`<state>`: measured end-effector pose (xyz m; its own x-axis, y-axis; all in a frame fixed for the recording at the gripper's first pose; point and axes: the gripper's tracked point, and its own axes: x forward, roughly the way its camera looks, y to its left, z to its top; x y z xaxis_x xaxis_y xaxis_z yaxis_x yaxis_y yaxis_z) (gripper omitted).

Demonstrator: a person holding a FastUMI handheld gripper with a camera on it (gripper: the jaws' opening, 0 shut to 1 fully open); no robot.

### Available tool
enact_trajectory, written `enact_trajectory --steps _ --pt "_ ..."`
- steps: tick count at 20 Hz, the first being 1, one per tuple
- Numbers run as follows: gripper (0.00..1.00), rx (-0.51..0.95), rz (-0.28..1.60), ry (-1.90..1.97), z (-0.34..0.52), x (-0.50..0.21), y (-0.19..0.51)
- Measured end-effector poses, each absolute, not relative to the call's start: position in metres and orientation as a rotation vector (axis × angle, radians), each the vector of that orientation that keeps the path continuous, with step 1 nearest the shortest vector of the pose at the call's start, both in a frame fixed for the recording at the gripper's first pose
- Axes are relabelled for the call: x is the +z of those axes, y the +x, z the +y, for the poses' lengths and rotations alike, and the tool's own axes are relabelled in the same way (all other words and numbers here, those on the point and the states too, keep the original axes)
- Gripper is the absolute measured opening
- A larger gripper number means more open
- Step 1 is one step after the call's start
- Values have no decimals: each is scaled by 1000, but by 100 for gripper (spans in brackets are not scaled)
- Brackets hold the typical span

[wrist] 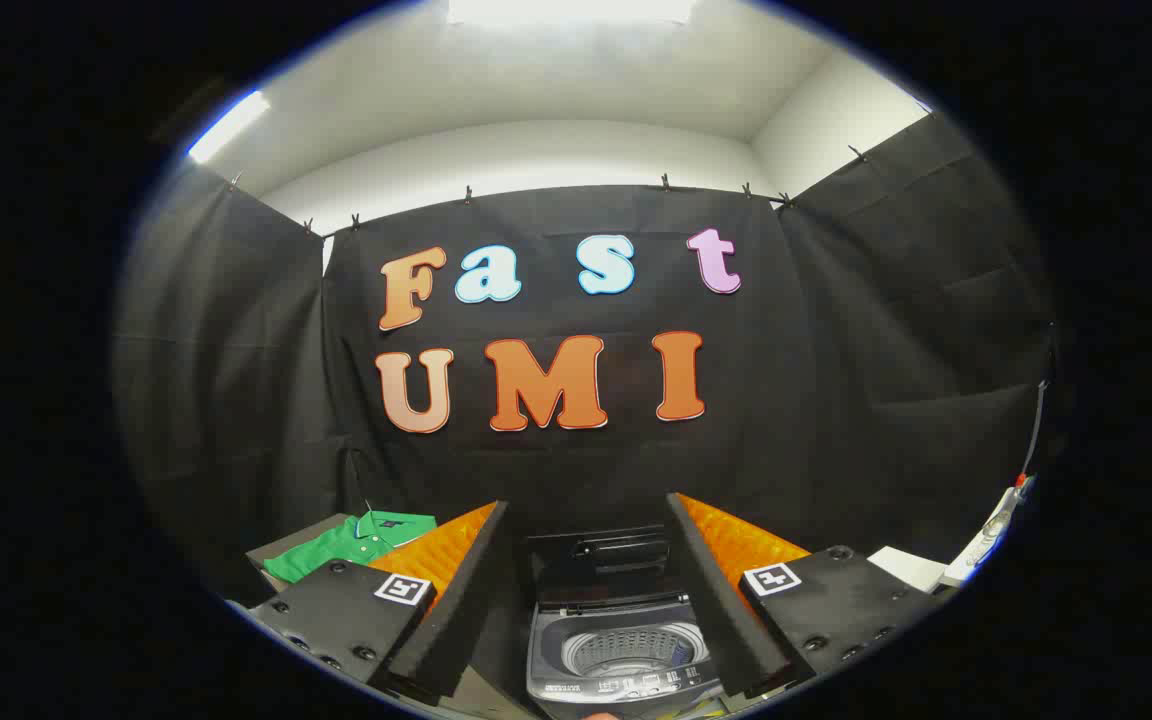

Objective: Put the clothes into the washing machine and then close the washing machine lid.

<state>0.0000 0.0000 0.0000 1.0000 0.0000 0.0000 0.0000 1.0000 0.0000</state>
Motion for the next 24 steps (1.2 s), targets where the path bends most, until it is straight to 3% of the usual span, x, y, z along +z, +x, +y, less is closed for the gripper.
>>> enact_trajectory --steps 24 --pt "98 4 -4 -7 6 3 -12"
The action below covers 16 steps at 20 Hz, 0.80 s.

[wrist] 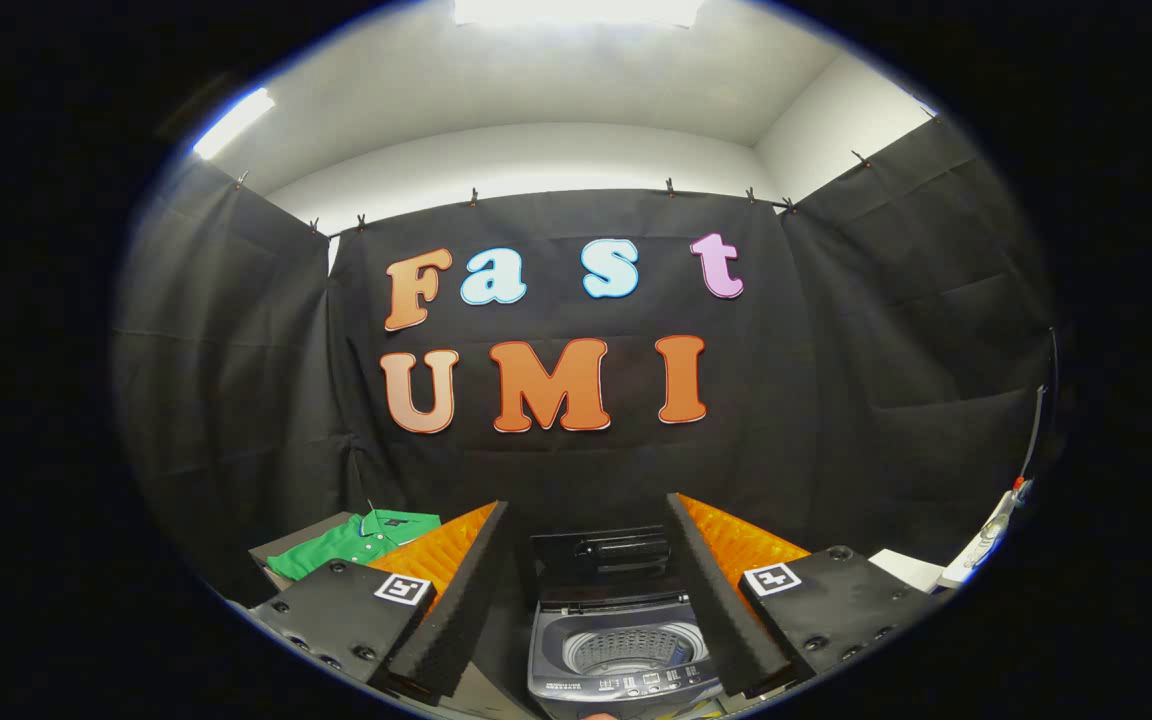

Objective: Put the clothes into the washing machine and then close the washing machine lid.

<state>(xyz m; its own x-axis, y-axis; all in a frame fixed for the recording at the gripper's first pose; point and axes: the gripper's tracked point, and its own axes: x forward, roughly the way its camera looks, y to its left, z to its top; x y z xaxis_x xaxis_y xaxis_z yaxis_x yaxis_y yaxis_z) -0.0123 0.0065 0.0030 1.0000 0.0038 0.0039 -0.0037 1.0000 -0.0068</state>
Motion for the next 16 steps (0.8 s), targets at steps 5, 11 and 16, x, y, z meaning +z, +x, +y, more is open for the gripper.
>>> enact_trajectory --steps 5,11,16 --pt "98 -4 -4 0 5 4 -14" --pt "98 -11 -8 1 7 7 -12" --pt "98 -11 -4 11 14 5 -8"
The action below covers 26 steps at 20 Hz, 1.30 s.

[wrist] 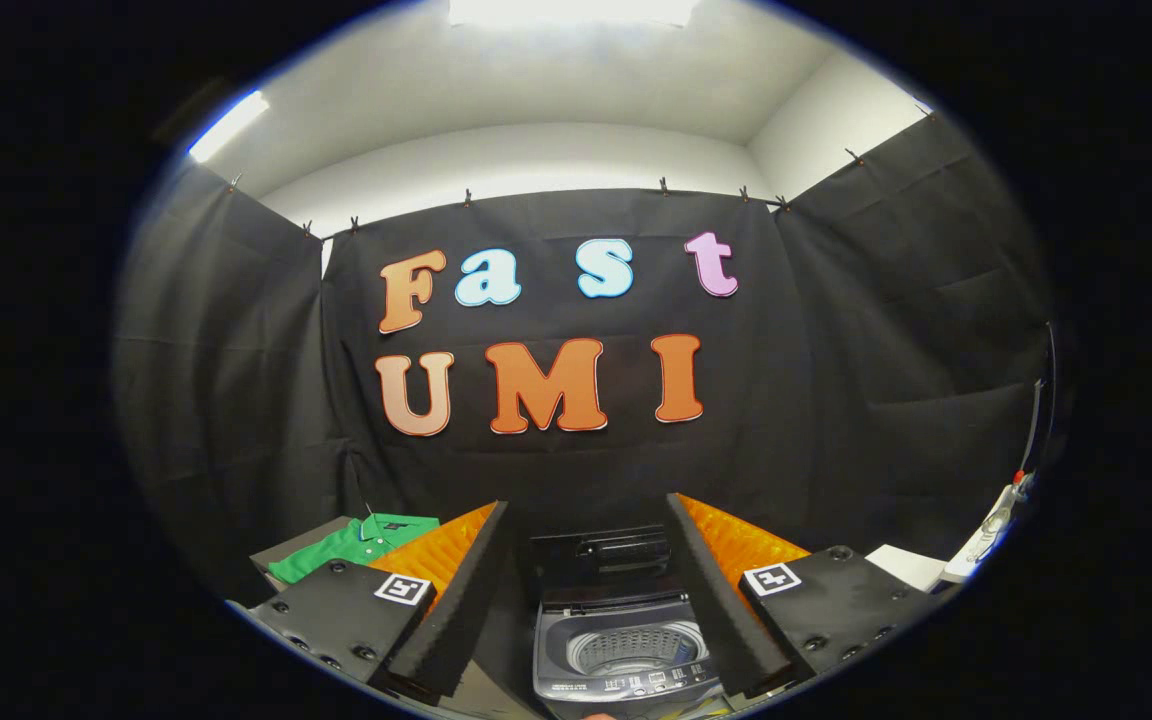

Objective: Put the clothes into the washing machine and then close the washing machine lid.

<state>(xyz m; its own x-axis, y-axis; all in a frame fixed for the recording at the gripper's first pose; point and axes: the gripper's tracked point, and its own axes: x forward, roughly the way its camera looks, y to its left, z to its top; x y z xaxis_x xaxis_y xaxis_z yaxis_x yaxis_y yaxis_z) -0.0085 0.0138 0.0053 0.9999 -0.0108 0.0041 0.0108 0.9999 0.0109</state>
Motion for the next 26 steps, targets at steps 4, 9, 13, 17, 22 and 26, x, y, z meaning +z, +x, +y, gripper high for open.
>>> enact_trajectory --steps 4,9,13,17,22,26 --pt "98 5 -8 32 28 11 -2" --pt "98 71 -27 96 72 25 19" --pt "98 156 -29 132 130 33 44" --pt "98 220 5 158 201 27 77" --pt "98 249 113 127 298 -15 116" --pt "98 179 214 83 346 -68 149"
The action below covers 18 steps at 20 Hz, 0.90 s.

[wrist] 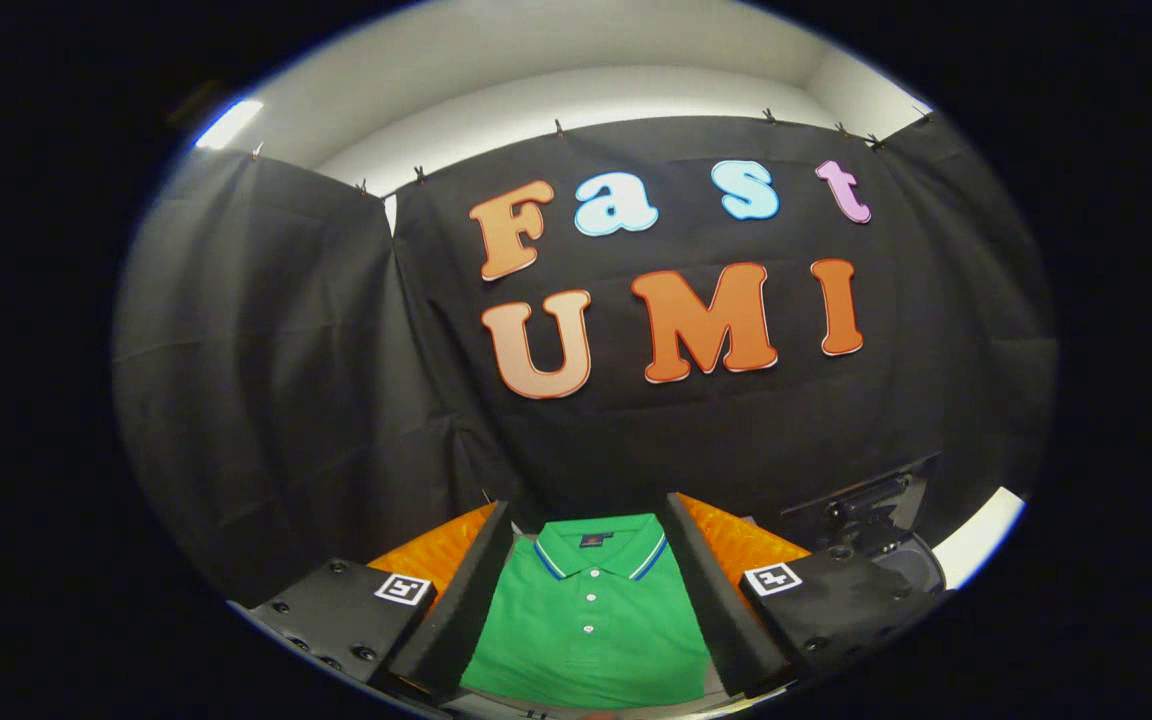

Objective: Put the clothes into the washing machine and then close the washing machine lid.

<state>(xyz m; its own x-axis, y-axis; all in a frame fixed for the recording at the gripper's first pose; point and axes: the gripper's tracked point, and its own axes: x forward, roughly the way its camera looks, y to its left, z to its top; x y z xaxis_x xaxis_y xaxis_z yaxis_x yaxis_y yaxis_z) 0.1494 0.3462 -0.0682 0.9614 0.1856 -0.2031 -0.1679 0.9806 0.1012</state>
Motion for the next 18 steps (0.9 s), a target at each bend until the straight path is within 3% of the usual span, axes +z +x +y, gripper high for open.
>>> enact_trajectory --steps 6,13,18 --pt "98 145 470 -18 382 -174 168" --pt "99 98 691 -9 369 -246 171" --pt "99 132 613 -20 369 -248 174"
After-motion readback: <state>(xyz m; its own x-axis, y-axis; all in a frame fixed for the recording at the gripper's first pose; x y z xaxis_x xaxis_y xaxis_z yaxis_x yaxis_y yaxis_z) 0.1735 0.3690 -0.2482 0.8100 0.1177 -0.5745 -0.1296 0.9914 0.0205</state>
